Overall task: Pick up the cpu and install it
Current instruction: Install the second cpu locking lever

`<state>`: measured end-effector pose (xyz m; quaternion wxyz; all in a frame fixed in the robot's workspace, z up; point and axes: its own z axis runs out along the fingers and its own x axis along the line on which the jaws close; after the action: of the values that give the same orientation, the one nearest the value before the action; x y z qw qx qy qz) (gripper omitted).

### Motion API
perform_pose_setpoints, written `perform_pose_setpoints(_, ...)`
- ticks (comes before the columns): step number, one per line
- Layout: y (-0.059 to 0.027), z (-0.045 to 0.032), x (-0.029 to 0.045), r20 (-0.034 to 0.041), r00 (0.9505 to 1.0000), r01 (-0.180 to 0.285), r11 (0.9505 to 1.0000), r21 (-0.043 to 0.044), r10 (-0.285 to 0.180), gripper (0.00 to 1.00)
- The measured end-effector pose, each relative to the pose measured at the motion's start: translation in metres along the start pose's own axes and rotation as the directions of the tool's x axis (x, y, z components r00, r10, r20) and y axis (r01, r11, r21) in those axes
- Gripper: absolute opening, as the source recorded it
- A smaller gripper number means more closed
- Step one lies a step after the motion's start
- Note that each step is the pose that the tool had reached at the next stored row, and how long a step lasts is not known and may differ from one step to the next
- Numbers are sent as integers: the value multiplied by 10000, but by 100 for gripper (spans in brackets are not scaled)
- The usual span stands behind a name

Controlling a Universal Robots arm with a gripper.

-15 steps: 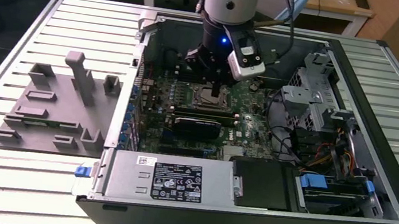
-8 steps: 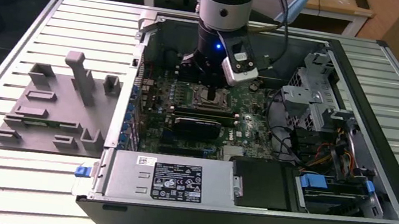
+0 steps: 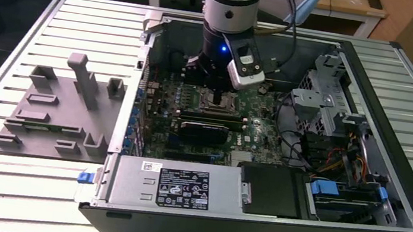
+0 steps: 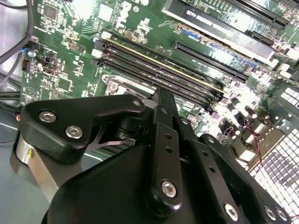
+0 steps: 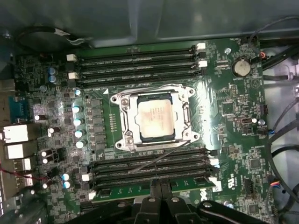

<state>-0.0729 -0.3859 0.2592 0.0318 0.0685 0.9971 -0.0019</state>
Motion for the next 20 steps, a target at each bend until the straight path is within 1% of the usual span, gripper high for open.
perform_pose_setpoints(2, -1, 14, 18, -1, 10000, -1, 10000, 0, 1, 11)
perform_pose_setpoints(7, 11, 69, 36, -3, 10000, -1, 10000, -5, 1, 11)
perform_pose_setpoints(13, 43, 101, 60, -8, 10000, -3, 10000, -53, 3, 11)
perform_pose_setpoints(15, 45, 111, 76, -10, 10000, -3, 10000, -55, 3, 11)
perform_pose_setpoints(16, 48, 139, 119, -11, 10000, -4, 10000, -61, 4, 11)
perform_pose_setpoints(18, 47, 153, 127, -20, 10000, -7, 9999, -118, 6, 11)
perform_pose_setpoints(19, 47, 161, 129, -27, 10000, -10, 9998, -181, 10, 11)
perform_pose_setpoints(20, 47, 167, 130, -38, 10000, -17, 9997, -262, 16, 11)
